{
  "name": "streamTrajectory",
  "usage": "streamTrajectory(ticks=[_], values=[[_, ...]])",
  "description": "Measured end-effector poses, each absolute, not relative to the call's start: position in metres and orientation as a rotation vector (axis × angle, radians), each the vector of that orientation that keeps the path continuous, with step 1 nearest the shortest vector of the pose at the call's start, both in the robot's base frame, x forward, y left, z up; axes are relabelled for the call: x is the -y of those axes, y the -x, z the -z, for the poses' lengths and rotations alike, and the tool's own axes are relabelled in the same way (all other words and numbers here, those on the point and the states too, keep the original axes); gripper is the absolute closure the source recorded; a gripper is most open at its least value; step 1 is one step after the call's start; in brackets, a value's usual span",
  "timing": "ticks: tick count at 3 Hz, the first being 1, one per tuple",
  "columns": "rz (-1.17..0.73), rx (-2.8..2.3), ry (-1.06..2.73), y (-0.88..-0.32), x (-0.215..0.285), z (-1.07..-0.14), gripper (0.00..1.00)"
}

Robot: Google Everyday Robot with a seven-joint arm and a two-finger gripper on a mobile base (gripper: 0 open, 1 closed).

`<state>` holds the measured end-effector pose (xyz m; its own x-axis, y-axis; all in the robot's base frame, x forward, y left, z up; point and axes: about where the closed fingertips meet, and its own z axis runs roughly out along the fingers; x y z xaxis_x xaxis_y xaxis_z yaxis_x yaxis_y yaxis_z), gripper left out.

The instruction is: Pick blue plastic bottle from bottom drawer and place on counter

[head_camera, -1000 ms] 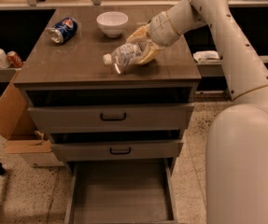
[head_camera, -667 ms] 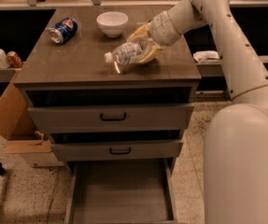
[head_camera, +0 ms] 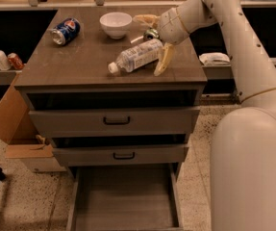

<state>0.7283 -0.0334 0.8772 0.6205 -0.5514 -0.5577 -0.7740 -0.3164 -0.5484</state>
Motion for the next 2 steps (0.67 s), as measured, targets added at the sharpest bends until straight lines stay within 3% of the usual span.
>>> streamTrajectory(ticks=[2], values=[[-0.155, -1.050, 1.948, -0.711, 0.080, -0.941, 0.00]])
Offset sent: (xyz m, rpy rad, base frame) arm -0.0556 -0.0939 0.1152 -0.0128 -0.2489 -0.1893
